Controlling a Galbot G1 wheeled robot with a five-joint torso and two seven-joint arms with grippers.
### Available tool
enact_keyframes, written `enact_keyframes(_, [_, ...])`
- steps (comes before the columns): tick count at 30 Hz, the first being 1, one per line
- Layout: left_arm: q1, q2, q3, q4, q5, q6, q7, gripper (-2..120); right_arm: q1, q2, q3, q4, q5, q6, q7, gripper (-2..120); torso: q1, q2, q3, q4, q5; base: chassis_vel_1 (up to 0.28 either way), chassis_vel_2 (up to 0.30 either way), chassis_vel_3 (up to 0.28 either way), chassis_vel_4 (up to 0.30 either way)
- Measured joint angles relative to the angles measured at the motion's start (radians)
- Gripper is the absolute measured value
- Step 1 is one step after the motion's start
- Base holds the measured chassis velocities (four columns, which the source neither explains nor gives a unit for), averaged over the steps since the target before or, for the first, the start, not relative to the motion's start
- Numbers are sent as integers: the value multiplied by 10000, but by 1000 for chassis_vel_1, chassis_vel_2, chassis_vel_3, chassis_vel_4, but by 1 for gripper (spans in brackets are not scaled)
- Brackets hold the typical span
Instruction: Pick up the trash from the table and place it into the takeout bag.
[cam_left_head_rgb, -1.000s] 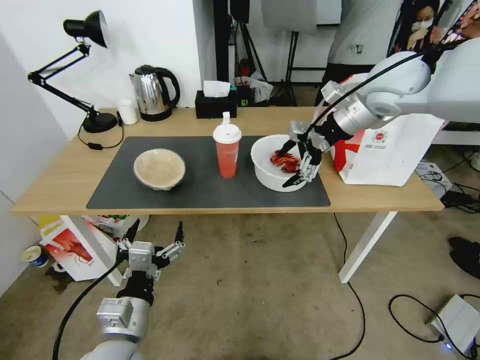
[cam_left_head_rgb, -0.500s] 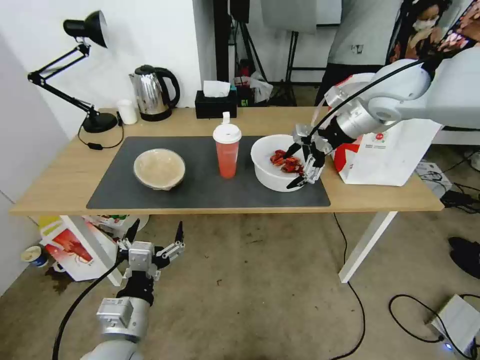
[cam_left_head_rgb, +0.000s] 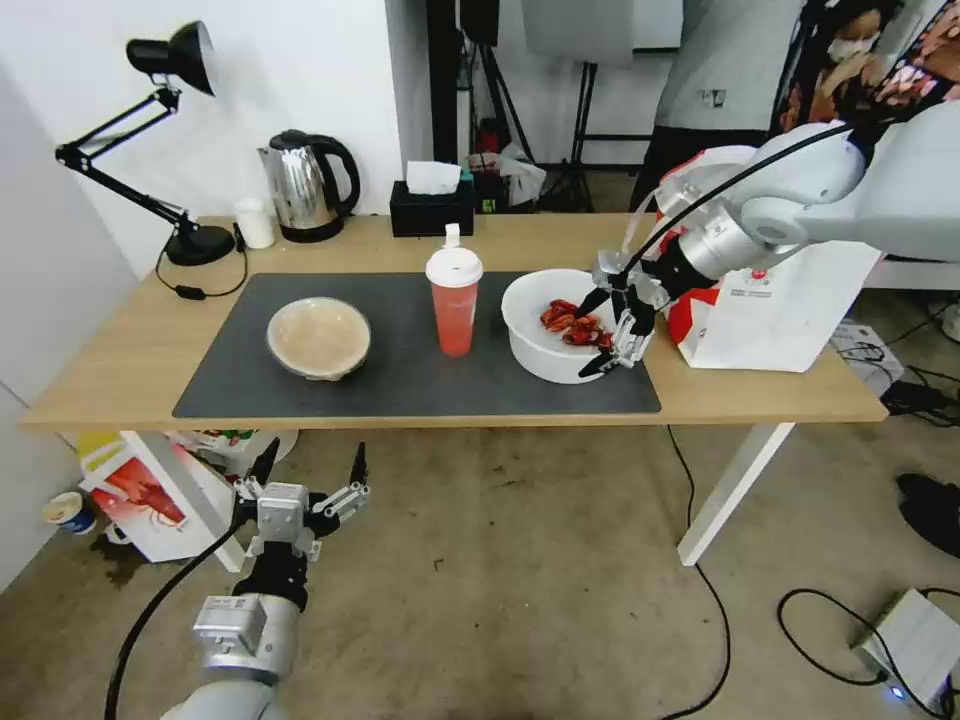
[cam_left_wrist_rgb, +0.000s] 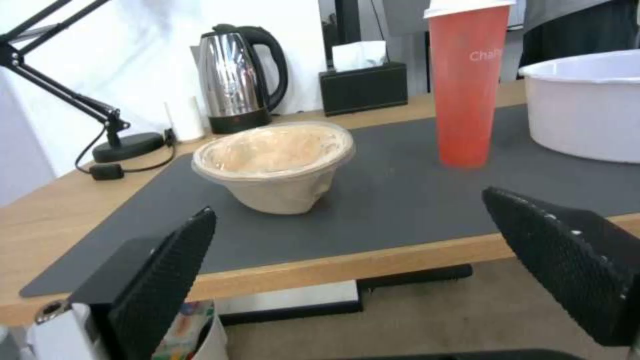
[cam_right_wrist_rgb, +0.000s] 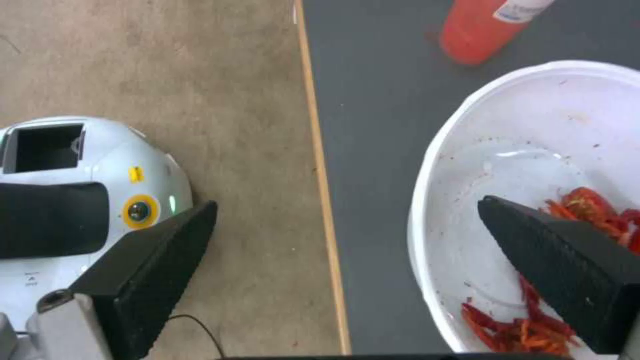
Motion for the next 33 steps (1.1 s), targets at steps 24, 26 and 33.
enact_keyframes(24, [0,0,0,0,0,0,0,100,-900,-333,319,-339,-31,-183,93,100,-1,0,1,2,2,0,0,0,0])
enact_keyframes(26, [0,0,0,0,0,0,0,100,-1008,-350,362,-456,-41,-187,122,100,-1,0,1,1,2,0,0,0,0])
enact_keyframes(33, [0,0,0,0,0,0,0,100,-1118,-354,414,-500,-44,-191,230,92,-1,0,1,1,2,0,0,0,0])
